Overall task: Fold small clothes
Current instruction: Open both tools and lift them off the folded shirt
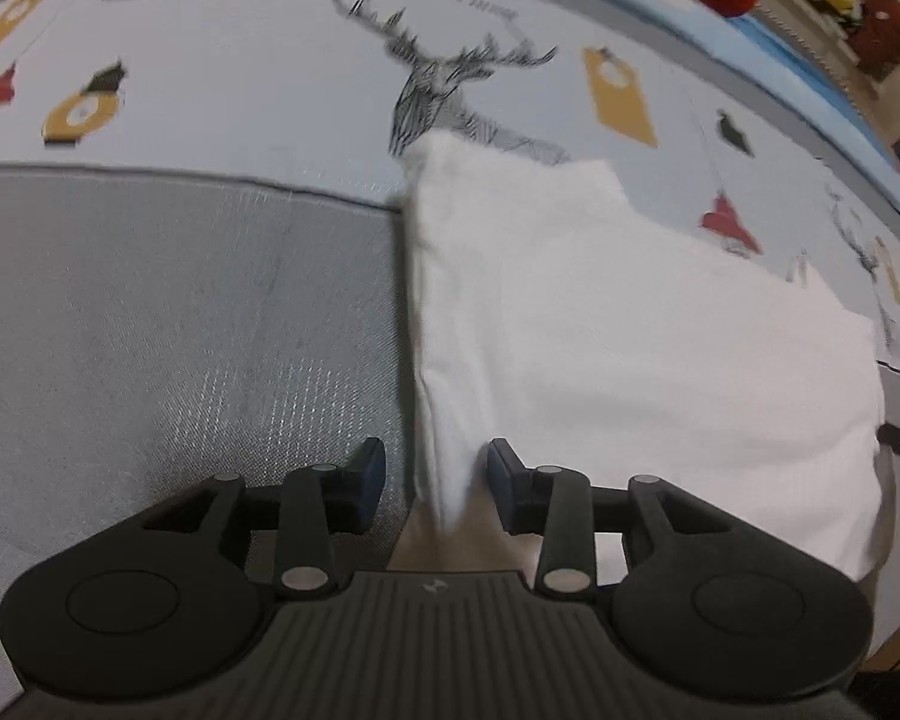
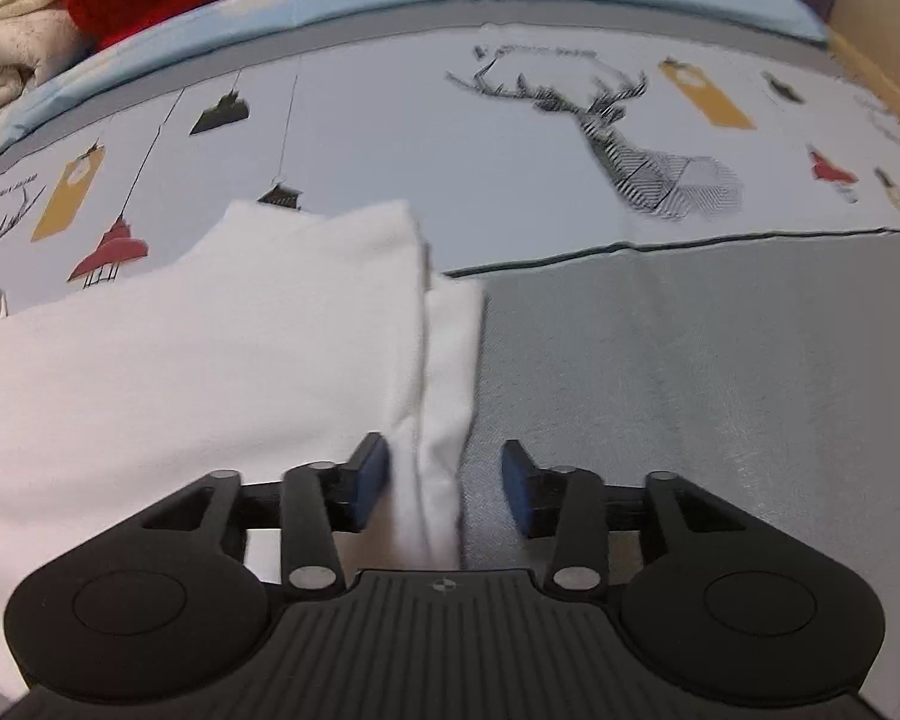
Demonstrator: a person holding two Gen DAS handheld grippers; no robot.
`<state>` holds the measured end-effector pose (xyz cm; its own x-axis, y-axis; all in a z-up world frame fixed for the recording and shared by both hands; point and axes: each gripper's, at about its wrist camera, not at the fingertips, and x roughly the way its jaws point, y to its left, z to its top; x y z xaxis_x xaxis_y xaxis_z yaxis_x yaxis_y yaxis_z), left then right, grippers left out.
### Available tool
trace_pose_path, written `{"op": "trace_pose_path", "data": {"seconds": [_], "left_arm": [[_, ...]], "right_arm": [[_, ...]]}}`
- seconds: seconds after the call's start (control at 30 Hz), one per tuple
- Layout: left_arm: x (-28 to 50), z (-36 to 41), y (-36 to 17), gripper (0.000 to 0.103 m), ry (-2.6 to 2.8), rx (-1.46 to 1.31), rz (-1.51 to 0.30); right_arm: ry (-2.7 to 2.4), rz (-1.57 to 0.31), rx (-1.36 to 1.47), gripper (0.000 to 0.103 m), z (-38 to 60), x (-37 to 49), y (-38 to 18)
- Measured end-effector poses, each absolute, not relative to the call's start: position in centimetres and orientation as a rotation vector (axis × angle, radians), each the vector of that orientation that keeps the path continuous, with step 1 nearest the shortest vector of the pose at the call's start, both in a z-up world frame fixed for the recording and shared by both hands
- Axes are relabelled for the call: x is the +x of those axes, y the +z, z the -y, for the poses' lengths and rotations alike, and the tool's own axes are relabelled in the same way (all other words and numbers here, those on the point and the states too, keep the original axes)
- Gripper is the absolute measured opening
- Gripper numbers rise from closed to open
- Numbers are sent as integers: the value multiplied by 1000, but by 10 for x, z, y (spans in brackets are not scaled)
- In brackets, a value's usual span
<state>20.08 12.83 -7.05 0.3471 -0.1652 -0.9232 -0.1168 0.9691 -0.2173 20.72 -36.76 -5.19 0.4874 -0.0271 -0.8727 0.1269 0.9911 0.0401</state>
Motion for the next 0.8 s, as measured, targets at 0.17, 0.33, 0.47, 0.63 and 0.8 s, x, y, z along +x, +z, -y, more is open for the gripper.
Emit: {"op": "trace_pose_path", "data": {"seconds": [0.17, 0.33, 0.47, 0.63, 0.8], "left_arm": [[182, -120, -69, 42, -167, -178, -1257], [164, -107, -83, 42, -192, 40, -1300], [149, -113, -64, 42, -174, 40, -1198], [134, -116, -9, 42, -143, 20, -1045], [118, -107, 27, 54, -180, 21, -883]], "right_arm": [[-70, -1022, 123, 44, 372, 190, -37], [-41, -1110, 34, 52, 364, 180, -55], [-76, -1048, 46, 50, 365, 169, -34], [-55, -872, 76, 50, 361, 145, 26], [1, -668, 70, 52, 351, 104, 74]]}}
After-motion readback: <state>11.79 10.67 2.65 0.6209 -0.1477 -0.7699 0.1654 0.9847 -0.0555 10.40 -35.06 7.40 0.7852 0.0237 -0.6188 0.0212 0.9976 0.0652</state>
